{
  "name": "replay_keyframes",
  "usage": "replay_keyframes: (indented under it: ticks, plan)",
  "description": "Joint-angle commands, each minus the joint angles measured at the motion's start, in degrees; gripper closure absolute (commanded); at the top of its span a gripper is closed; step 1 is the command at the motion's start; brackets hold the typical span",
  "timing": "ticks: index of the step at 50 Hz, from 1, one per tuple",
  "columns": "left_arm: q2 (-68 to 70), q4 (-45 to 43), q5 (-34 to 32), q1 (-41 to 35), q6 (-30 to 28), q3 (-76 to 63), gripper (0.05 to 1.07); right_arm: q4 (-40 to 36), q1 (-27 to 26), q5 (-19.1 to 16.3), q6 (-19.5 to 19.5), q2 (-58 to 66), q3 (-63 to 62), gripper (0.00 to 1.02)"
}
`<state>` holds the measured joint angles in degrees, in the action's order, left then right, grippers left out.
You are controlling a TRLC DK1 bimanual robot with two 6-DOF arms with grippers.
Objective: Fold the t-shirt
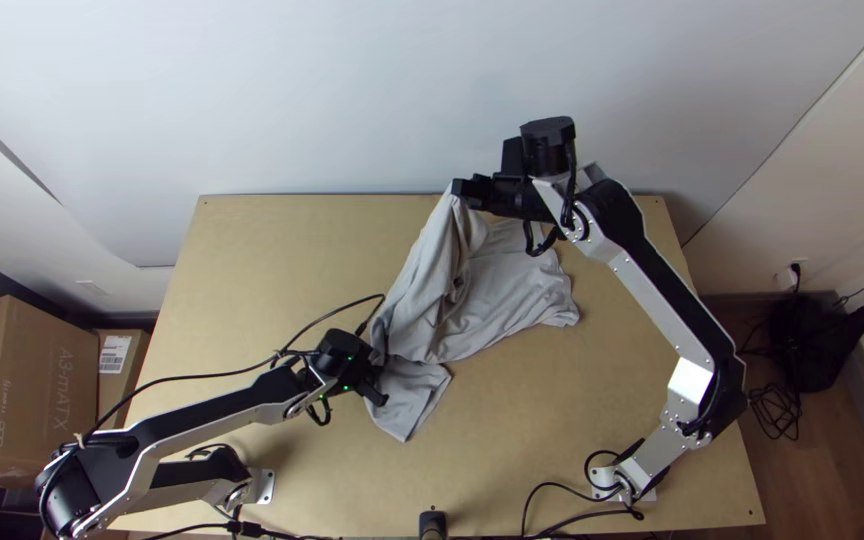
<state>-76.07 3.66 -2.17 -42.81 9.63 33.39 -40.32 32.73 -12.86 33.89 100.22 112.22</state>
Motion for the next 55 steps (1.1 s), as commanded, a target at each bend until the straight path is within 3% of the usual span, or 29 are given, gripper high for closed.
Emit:
replay_keyframes:
  ticks: [1,8,13,17,23,33,47,55]
  plan:
    - [5.15,2.05,-0.11,5.28,-0.22,0.45,1.05,1.29,-2.23,0.38,0.12,-4.16,0.19,1.0]
    - [10.86,8.91,-2.66,18.37,-3.12,7.48,1.05,1.56,-4.69,0.47,-3.65,-5.22,0.36,1.0]
    - [13.93,10.67,-4.42,26.37,-4.88,13.11,1.05,1.91,-5.31,0.91,-9.02,-6.01,0.45,1.0]
    - [15.6,12.69,-4.42,30.06,-6.02,18.29,1.05,3.66,-4.96,3.37,-12.53,-7.24,0.54,1.0]
    - [18.24,16.2,-4.68,33.93,-6.02,26.47,1.05,9.47,-4.25,4.16,-14.47,-10.14,0.54,1.0]
    - [24.13,17.7,-4.86,39.47,-6.02,37.01,1.05,20.01,2.78,4.86,-20.97,-15.85,0.63,1.0]
    - [35.38,12.95,-5.47,47.03,-5.94,41.14,1.05,31.09,12.45,4.86,-20.97,-23.23,0.54,1.0]
    - [37.23,13.39,-5.82,46.41,-5.23,40.09,1.05,29.68,12.09,7.5,-19.04,-25.78,-4.12,1.0]
